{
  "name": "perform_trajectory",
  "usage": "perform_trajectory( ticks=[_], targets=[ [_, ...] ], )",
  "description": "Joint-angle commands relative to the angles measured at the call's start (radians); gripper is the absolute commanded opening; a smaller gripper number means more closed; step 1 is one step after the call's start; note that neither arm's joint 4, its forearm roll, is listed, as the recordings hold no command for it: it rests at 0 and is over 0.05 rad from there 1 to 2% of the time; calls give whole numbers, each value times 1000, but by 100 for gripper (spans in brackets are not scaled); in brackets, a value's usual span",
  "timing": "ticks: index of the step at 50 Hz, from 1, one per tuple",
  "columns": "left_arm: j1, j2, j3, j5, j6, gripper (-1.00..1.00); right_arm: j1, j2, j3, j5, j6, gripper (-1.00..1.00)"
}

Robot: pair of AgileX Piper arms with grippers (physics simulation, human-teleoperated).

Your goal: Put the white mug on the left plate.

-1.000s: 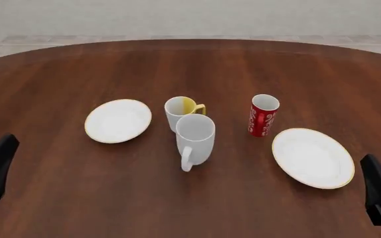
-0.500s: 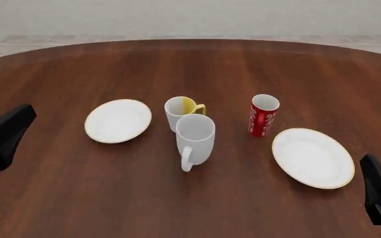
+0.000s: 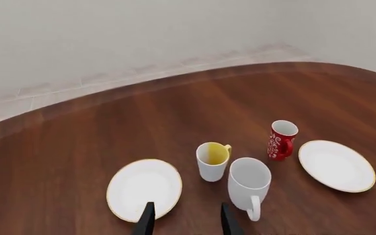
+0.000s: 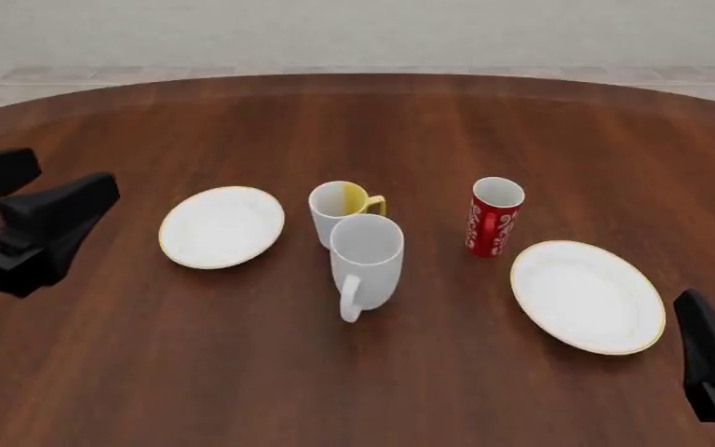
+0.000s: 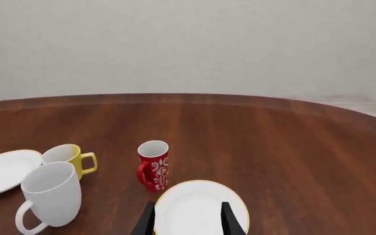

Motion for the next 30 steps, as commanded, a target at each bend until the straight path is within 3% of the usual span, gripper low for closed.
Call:
perform_trajectory(
  ticks=[1,30],
  targets=[
    [-37,50,-36,14,-17,100,2,0,0,3,0,100],
    [-88,139,-70,-37,0,100,7,5,0,0,2,100]
  ],
)
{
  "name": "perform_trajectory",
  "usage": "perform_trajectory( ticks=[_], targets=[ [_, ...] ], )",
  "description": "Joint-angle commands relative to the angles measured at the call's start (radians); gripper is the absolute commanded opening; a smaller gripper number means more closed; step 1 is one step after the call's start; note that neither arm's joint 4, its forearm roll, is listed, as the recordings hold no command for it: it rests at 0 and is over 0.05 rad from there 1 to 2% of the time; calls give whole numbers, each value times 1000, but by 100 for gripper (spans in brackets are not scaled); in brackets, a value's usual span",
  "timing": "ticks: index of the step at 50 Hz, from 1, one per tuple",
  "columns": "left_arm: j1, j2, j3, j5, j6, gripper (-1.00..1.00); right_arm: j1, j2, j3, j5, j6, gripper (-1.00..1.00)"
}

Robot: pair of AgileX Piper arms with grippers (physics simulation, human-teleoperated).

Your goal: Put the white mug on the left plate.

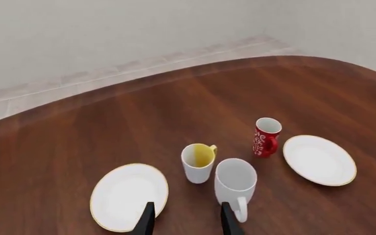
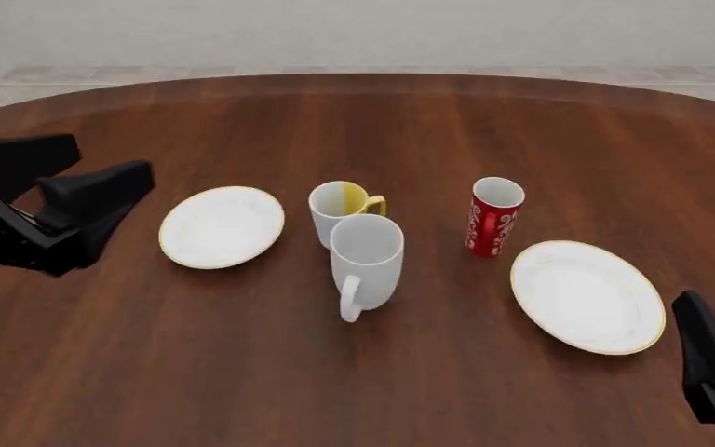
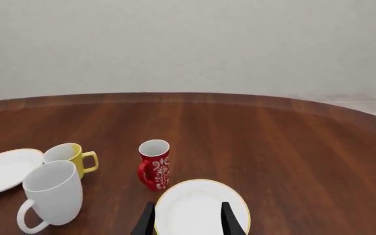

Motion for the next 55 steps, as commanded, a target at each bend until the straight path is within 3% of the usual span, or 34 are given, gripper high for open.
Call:
perform_trajectory(
  ticks=[1,30,55],
  targets=[
    [-16,45,-14,-27,3,100,2,10,0,-9,1,100],
    [-52,159,-18,-117,-12,100,1,59,0,-57,8,100],
    [-99,205,-37,-130,-28,100,2,45,0,-43,8,100]
  ],
)
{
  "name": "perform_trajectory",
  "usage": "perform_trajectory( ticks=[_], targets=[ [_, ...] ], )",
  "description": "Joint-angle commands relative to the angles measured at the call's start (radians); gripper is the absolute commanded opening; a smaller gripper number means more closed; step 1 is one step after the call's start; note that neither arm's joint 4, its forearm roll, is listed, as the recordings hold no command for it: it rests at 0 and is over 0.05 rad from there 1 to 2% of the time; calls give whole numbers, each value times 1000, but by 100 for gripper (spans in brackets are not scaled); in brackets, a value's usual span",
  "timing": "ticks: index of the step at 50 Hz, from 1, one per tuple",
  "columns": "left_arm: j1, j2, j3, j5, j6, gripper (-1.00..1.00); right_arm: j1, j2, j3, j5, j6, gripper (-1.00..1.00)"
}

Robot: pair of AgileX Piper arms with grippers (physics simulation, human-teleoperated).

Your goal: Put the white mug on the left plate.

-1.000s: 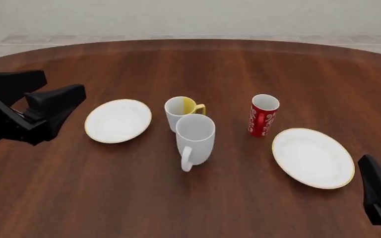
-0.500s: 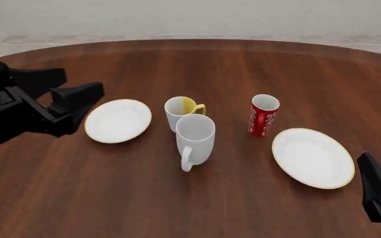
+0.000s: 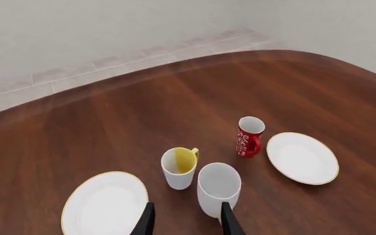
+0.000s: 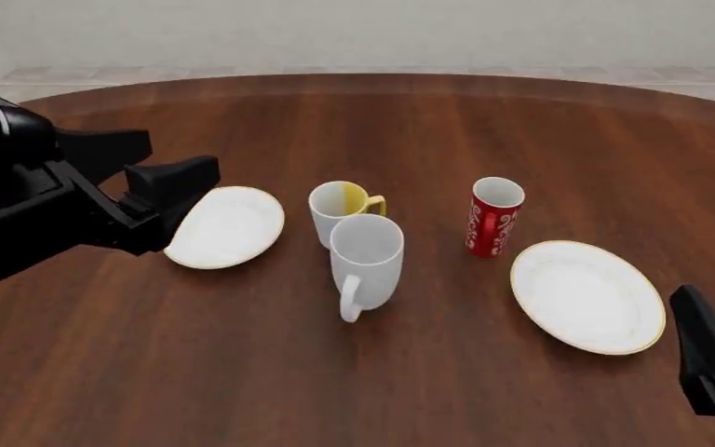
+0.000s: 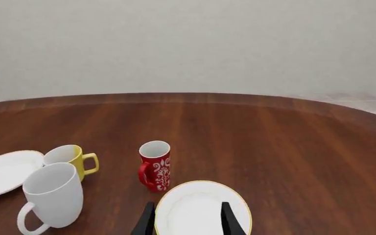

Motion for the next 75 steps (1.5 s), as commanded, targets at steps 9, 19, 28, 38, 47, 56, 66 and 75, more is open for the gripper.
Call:
perform_trajectory(
  ticks=[9,19,28,38,47,56,66,75],
  targets=[
    [-39,51,-20,-13,-18,100,1,-33,0,32,1,100],
    [-44,74,-22,-26,-27,100,0,-41,0,39,4,100],
    [-56,95,-27,-34,-39,100,1,-47,0,45,5,100],
    [-65,110,-27,-39,-46,100,1,-40,0,37,6,100],
    [-70,128,-25,-47,-60,100,1,-31,0,28,7,100],
    [-85,147,-32,-55,-73,100,1,-25,0,20,8,100],
    [-96,174,-46,-66,-88,100,1,-30,0,25,9,100],
    [-101,196,-48,-79,-96,100,0,-43,0,37,12,100]
  ],
)
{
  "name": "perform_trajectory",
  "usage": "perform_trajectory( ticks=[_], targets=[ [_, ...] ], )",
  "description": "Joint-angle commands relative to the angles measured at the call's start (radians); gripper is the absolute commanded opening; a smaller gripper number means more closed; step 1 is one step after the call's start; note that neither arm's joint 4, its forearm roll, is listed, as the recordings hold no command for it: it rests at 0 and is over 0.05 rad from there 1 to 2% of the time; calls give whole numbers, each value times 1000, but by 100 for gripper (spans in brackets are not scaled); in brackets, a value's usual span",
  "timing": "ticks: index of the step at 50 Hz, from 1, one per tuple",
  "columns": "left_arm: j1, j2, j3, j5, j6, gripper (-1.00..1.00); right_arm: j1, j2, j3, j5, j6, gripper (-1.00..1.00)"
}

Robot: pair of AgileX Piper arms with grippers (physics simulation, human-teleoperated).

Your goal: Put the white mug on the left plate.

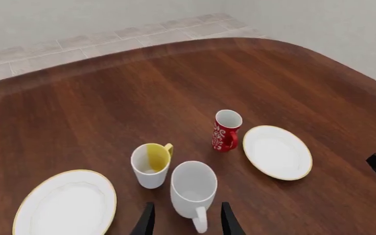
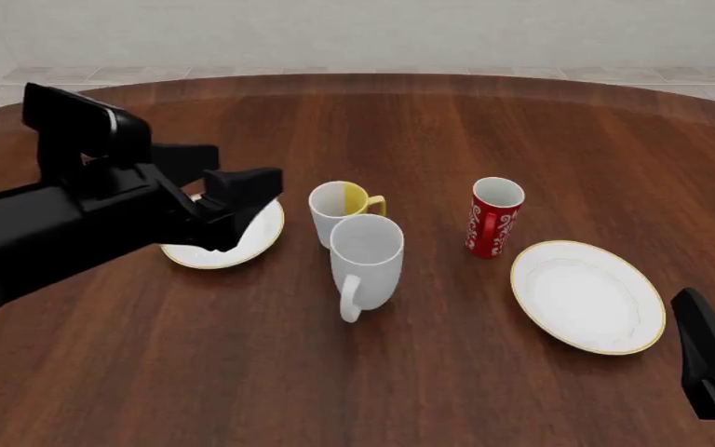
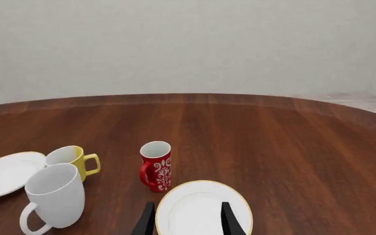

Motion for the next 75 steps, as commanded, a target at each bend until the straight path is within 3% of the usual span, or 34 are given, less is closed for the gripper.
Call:
perform_trajectory(
  ticks=[1,35,75],
  targets=[
    [-9,26,-5,-13,-12,100,0,-10,0,9,2,100],
    [-17,135,-13,-52,-67,100,6,15,0,-13,-4,100],
    [-29,240,-14,-105,-81,100,3,16,0,-12,1,100]
  ],
)
